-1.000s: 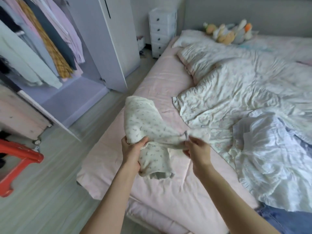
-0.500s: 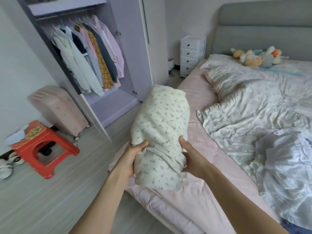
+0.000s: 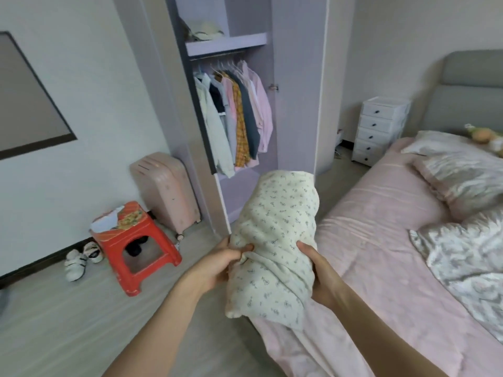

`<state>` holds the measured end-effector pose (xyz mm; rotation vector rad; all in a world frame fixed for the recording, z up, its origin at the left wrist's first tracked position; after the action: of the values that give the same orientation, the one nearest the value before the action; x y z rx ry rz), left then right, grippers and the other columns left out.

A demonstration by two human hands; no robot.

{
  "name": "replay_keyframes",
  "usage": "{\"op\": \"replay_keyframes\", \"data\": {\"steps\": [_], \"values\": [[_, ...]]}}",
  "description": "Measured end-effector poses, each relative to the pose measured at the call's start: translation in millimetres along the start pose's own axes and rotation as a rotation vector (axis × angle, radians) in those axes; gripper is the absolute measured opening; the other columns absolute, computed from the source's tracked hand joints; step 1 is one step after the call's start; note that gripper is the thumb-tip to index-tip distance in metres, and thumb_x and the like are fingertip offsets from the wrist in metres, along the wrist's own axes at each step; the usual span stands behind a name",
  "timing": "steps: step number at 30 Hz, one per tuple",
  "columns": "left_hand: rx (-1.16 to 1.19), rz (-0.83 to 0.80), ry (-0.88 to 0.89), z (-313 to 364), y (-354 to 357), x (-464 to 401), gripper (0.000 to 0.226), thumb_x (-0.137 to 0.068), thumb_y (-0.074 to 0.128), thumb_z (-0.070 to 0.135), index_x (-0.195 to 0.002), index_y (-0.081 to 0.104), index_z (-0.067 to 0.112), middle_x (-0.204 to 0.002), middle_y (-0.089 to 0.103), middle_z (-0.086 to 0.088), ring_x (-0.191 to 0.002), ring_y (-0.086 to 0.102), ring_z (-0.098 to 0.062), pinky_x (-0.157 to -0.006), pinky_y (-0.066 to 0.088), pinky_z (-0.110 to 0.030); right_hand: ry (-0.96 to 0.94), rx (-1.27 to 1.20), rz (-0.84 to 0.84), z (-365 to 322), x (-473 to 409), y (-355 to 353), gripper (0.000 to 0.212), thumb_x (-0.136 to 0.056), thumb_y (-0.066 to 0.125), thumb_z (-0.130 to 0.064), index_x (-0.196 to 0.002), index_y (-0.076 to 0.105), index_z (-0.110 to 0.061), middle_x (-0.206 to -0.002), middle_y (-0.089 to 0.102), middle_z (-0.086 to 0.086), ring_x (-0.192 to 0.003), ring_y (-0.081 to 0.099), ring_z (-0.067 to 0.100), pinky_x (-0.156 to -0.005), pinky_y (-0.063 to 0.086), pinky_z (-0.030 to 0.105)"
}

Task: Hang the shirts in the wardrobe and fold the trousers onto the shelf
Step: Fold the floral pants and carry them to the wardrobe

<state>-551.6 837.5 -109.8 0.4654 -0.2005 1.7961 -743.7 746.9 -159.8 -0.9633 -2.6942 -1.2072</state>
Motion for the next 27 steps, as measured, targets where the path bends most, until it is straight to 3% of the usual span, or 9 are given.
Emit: {"op": "replay_keyframes", "data": {"steps": [4, 9, 11, 15, 20, 22, 24, 26, 27], "values": [[0.052, -0.047, 0.018, 20, -88, -21, 0.089, -0.066, 0.071, 0.002, -0.133, 0.031, 0.044, -0.124, 0.060, 0.001, -0.113, 0.059, -0.023, -0.097, 0.046, -0.046, -0.057, 0.205, 0.129, -1, -77, 39, 0.062, -0.072, 0.075, -0.027, -0.127, 0.052, -0.010, -0.116, 0.066, 0.010, -0.106, 0.064, 0.025, -0.084, 0.053, 0.036], [0.214, -0.106, 0.023, 44, -146, -65, 0.100, -0.057, 0.078, 0.059, -0.142, 0.032, 0.034, -0.138, 0.051, 0.002, -0.126, 0.049, -0.020, -0.102, 0.040, -0.048, -0.085, 0.429, 0.089, -23, -145, 58, 0.067, -0.068, 0.077, -0.028, -0.129, 0.049, -0.020, -0.119, 0.066, -0.001, -0.110, 0.062, 0.019, -0.089, 0.051, 0.034], [0.106, -0.002, 0.052, 54, -151, -86, 0.107, -0.048, 0.086, 0.051, -0.139, 0.039, 0.025, -0.129, 0.059, 0.000, -0.117, 0.056, -0.020, -0.103, 0.041, -0.046, -0.035, 0.506, 0.018, -37, -169, 61, 0.070, -0.068, 0.076, -0.030, -0.130, 0.047, -0.021, -0.123, 0.063, -0.002, -0.114, 0.059, 0.018, -0.096, 0.047, 0.038], [0.106, 0.105, 0.099, 84, -165, -140, 0.059, -0.052, 0.086, 0.030, -0.107, 0.067, 0.018, -0.097, 0.073, -0.004, -0.089, 0.070, -0.020, -0.080, 0.054, -0.036, 0.061, 0.714, 0.047, -83, -215, 57, 0.076, -0.066, 0.077, -0.031, -0.133, 0.042, -0.033, -0.126, 0.060, -0.008, -0.116, 0.057, 0.019, -0.102, 0.039, 0.052], [-0.058, 0.127, 0.200, 137, -172, -202, 0.050, -0.066, 0.080, 0.007, -0.110, 0.062, 0.022, -0.098, 0.073, 0.002, -0.088, 0.070, -0.017, -0.068, 0.055, -0.027, -0.198, 0.582, 0.201, -141, -271, 53, 0.119, -0.059, 0.083, -0.036, -0.144, 0.001, -0.048, -0.131, 0.053, -0.010, -0.115, 0.057, 0.015, -0.095, 0.048, 0.045], [-0.158, 0.106, 0.211, 157, -173, -229, 0.054, -0.067, 0.079, 0.004, -0.113, 0.058, 0.022, -0.104, 0.070, 0.002, -0.093, 0.067, -0.015, -0.073, 0.053, -0.026, -0.240, 0.722, 0.235, -151, -294, 58, 0.126, -0.058, 0.081, -0.042, -0.141, -0.013, -0.050, -0.143, 0.033, -0.009, -0.128, 0.045, 0.016, -0.103, 0.042, 0.044], [-0.185, 0.081, 0.223, 174, -178, -251, 0.052, -0.067, 0.079, 0.003, -0.108, 0.058, 0.027, -0.103, 0.070, 0.005, -0.090, 0.067, -0.009, -0.068, 0.053, -0.022, -0.417, 0.956, 0.343, -159, -314, 56, 0.122, -0.066, 0.079, -0.037, -0.139, -0.019, -0.047, -0.153, 0.003, -0.012, -0.142, 0.013, 0.005, -0.114, 0.023, 0.035], [-0.223, 0.049, 0.218, 190, -185, -279, 0.050, -0.067, 0.079, 0.003, -0.105, 0.058, 0.028, -0.099, 0.070, 0.009, -0.084, 0.068, -0.004, -0.063, 0.052, -0.018, -0.623, 1.232, 0.456, -177, -334, 54, 0.120, -0.069, 0.078, -0.036, -0.132, -0.022, -0.052, -0.151, -0.024, -0.013, -0.132, -0.017, -0.016, -0.112, 0.008, 0.029], [-0.252, 0.035, 0.214, 196, -187, -290, 0.051, -0.066, 0.080, 0.003, -0.106, 0.058, 0.027, -0.099, 0.070, 0.008, -0.085, 0.068, -0.005, -0.065, 0.052, -0.018, -0.692, 1.460, 0.497, -187, -339, 53, 0.122, -0.069, 0.078, -0.041, -0.131, -0.026, -0.053, -0.148, -0.031, -0.013, -0.131, -0.025, -0.013, -0.113, 0.003, 0.032]]}}
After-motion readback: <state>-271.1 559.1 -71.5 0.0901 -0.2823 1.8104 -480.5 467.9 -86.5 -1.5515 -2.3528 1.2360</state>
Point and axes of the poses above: each hand's wrist, its own x-axis away from the middle knuckle, its own y-axis out of the palm, z = x × y, the point moved 1 cm from there along -x, towards the middle knuckle
